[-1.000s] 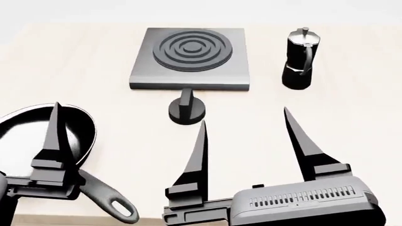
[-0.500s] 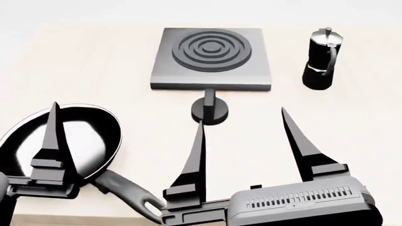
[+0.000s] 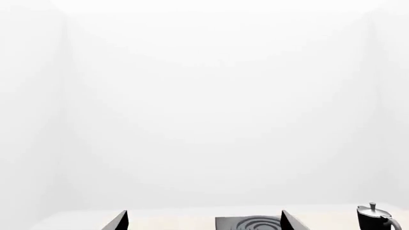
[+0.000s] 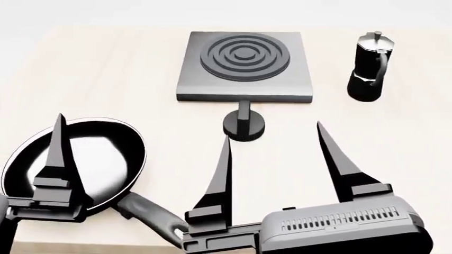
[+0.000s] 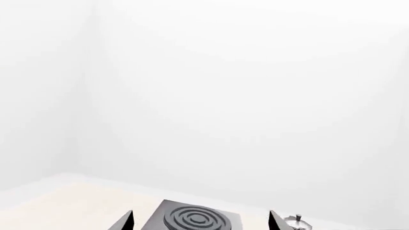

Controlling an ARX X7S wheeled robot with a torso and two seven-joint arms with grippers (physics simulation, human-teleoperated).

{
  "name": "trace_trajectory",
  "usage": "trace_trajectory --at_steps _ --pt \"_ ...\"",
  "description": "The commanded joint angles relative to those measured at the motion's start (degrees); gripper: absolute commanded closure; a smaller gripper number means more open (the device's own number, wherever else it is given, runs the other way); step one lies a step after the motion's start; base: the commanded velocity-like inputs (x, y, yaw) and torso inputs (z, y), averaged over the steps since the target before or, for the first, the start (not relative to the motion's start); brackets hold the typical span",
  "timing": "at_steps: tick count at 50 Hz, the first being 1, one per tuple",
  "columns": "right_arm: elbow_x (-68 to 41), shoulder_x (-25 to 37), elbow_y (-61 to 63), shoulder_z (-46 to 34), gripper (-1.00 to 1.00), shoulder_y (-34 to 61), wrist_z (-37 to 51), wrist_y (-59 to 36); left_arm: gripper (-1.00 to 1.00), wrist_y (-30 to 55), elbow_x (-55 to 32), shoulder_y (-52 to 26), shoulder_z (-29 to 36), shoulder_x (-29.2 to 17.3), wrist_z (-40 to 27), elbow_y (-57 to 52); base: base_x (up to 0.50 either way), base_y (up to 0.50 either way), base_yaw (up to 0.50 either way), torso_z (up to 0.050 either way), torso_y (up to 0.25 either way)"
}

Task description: Turn on the stove.

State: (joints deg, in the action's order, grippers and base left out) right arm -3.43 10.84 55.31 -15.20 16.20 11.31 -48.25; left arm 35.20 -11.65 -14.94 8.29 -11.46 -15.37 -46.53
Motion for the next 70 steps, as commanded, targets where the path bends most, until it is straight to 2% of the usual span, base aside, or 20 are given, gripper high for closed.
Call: trace_trajectory --at_steps 1,70 --pt "-0.7 0.1 -0.2 0.1 -1.0 0.1 0.3 -0.4 -1.0 -0.1 -0.2 0.0 0.3 -0.4 -0.5 0.1 0.18 0.0 0.0 0.0 0.0" --pt "-3.1 1.7 -0.8 -0.3 -1.0 0.3 2.5 0.6 -1.0 -0.9 -1.2 -0.4 1.7 -2.3 -3.0 0.6 0.16 0.0 0.0 0.0 0.0"
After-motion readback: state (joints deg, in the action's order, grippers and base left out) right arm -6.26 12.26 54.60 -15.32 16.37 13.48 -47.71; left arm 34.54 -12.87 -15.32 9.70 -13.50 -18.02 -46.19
